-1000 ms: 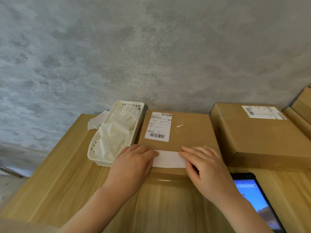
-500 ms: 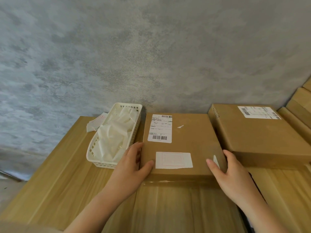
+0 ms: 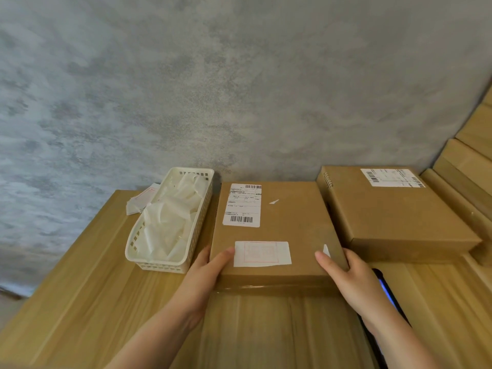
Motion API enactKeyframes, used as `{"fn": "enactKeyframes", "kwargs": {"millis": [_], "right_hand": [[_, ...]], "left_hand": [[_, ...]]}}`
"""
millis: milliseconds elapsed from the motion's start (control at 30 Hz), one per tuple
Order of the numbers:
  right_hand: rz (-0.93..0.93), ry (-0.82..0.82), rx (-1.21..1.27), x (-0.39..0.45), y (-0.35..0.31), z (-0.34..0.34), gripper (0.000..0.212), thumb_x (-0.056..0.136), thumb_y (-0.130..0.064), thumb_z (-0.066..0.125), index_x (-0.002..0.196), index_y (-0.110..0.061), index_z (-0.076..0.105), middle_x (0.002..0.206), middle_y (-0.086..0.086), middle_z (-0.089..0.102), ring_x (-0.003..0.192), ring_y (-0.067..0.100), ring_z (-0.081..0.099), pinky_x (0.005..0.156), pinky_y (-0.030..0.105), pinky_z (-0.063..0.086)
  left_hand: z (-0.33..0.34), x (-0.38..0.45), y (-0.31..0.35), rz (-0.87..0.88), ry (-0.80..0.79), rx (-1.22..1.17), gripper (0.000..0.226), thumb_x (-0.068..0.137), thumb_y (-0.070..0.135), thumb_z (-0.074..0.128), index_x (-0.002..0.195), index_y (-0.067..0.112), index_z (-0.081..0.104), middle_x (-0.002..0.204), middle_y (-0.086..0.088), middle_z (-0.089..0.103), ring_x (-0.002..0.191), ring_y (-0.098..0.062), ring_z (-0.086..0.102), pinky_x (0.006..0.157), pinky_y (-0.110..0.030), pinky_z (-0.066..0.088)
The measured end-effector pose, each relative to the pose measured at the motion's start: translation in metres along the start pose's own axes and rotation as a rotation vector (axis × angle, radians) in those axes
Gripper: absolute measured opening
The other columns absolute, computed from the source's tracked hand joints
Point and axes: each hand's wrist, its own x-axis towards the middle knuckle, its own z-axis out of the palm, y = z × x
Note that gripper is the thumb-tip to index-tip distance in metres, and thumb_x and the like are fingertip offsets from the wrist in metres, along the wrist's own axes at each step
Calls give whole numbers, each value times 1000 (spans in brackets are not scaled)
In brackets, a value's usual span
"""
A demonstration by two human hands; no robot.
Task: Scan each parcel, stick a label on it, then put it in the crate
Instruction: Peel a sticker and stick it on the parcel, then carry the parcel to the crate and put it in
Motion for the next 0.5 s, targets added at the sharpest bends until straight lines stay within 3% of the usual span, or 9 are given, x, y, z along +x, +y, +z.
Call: {"fn": "enactKeyframes", "kwargs": {"millis": [133, 233, 367, 500], "right_hand": [[-84, 21, 55, -9, -2, -10, 43, 86, -44, 67, 125, -32, 54, 111, -18, 67, 103, 1, 61, 76, 20, 47], [-137, 31, 177, -15, -7, -24, 41, 78, -47, 72, 116, -41, 57, 104, -26, 70, 100, -3, 65, 83, 24, 46], [-162, -10, 419, -19, -29, -24, 86, 53, -67, 81, 127, -35, 53, 115, -15, 71, 103, 7, 69, 88, 38, 50], [-214, -45, 503, -24, -63, 8, 63, 73, -48, 72, 130, -29, 52, 115, -7, 72, 99, 10, 71, 83, 41, 53]], "left_hand": [[0, -5, -2, 68, -45, -39, 63, 83, 21, 77, 138, 23, 47, 112, 4, 75, 98, -13, 72, 72, -23, 56], [0, -8, 5, 115, -85, -63, 80, 66, 28, 82, 137, 26, 44, 115, 1, 73, 102, -19, 72, 75, -29, 58], [-11, -8, 33, 265, -116, -20, 93, 53, 39, 87, 135, 31, 46, 119, 3, 71, 107, -18, 70, 83, -35, 57], [-46, -12, 58, 331, -148, -51, 100, 56, 34, 85, 145, 32, 40, 133, 5, 64, 114, -15, 66, 81, -23, 57]]}}
